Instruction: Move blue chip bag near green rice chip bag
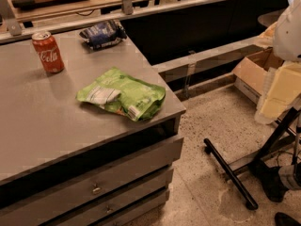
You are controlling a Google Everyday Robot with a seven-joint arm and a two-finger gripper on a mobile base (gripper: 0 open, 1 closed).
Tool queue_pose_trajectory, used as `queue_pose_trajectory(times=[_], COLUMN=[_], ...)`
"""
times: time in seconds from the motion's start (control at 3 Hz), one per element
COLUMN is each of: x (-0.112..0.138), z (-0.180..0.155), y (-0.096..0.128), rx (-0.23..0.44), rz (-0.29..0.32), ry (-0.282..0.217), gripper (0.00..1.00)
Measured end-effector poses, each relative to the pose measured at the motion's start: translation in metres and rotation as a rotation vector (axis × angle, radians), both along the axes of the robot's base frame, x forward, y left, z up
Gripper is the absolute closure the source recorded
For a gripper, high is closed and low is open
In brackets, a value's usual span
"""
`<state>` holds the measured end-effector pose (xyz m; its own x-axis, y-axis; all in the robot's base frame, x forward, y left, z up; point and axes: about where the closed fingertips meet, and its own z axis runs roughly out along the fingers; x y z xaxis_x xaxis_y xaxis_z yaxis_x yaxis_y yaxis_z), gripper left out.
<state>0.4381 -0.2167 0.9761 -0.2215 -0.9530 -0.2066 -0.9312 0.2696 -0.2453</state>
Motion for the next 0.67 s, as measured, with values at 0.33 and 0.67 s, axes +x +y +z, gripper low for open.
queue_pose_trajectory(times=[0.33,0.67], x=[0.0,0.032], z=[0.0,0.001], y=[0.0,0.004], rx=[0.0,0.007], rz=[0.0,0.03], ry=[0.0,-0.037], gripper=[0.0,0.0])
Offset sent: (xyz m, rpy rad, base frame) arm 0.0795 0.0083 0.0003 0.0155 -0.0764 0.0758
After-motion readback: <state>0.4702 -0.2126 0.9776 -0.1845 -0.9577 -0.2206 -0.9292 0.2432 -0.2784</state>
